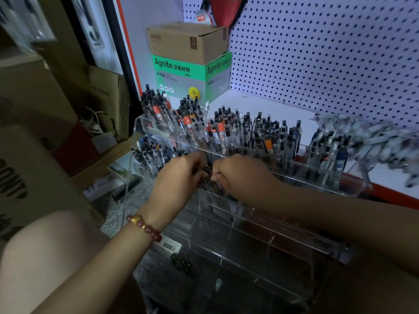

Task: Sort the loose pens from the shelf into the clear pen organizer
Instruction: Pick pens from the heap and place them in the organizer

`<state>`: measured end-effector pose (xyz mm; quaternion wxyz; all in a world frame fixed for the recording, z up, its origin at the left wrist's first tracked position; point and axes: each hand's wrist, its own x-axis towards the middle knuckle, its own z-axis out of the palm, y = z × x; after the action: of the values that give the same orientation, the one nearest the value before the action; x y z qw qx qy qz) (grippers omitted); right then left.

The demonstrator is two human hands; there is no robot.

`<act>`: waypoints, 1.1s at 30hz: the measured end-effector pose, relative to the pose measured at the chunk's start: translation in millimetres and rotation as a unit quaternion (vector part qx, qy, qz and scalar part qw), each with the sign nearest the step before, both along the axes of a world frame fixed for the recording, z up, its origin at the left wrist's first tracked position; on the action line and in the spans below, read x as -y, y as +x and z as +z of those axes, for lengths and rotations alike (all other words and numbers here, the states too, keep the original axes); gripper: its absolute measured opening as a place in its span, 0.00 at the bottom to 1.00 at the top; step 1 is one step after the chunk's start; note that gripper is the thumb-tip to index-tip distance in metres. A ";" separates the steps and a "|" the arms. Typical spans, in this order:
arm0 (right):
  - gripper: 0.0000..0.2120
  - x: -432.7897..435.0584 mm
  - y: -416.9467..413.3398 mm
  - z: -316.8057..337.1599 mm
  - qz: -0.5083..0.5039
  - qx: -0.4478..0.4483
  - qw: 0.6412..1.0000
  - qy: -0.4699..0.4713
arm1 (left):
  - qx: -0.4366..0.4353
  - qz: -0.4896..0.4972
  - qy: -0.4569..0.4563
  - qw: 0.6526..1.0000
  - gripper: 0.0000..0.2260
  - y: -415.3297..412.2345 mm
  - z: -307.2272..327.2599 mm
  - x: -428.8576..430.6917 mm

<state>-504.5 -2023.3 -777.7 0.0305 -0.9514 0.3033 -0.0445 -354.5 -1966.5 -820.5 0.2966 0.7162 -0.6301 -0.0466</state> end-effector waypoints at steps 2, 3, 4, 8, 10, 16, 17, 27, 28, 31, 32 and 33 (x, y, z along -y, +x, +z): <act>0.11 1.0 -4.5 8.2 0.000 0.025 1.000 0.008 | 0.011 0.002 -0.001 1.000 0.07 -1.2 4.1 -1.6; 0.11 0.7 -7.2 12.0 0.004 0.038 0.999 0.010 | 0.026 0.005 -0.005 1.000 0.08 -1.9 6.8 -3.0; 0.11 -0.5 -10.1 16.1 0.011 0.054 0.998 0.011 | 0.047 0.011 -0.013 0.999 0.08 -2.5 10.1 -5.4; 0.09 -7.3 -26.6 44.9 0.047 0.147 0.988 -0.020 | 0.132 0.036 -0.109 0.985 0.12 -2.9 34.8 -14.7; 0.10 -4.9 -39.5 66.7 0.039 0.222 0.973 -0.048 | 0.135 0.013 -0.161 0.978 0.13 -6.6 58.8 -14.7; 0.11 50.6 -94.0 113.1 -0.095 0.393 0.914 -0.048 | 0.113 -0.075 -0.204 0.970 0.09 -38.7 129.6 17.4; 0.11 65.3 -105.9 114.2 -0.125 0.387 0.912 -0.053 | 0.116 -0.088 -0.206 0.968 0.07 -45.5 136.3 28.4; 0.09 198.6 -184.0 63.5 -0.331 0.187 0.921 0.088 | 0.103 -0.185 -0.139 0.967 0.03 -101.1 144.0 140.5; 0.13 206.3 -181.6 59.9 -0.329 0.140 0.929 0.090 | 0.092 -0.188 -0.131 0.969 0.03 -104.2 140.6 149.1; 0.20 226.4 -168.5 50.7 -0.319 0.036 0.943 0.086 | 0.055 -0.196 -0.100 0.974 0.04 -112.1 126.5 167.1; 0.20 231.6 -163.3 46.7 -0.321 -0.009 0.944 0.073 | 0.045 -0.200 -0.085 0.975 0.05 -112.3 121.6 171.6; 0.19 236.1 -159.0 41.8 -0.320 -0.052 0.944 0.054 | 0.039 -0.202 -0.072 0.976 0.05 -112.0 117.3 175.0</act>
<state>-663.5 -2259.5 -735.9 0.0503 -0.8021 0.5949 0.0142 -466.6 -2141.5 -703.2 0.3065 0.5519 -0.7749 -0.0323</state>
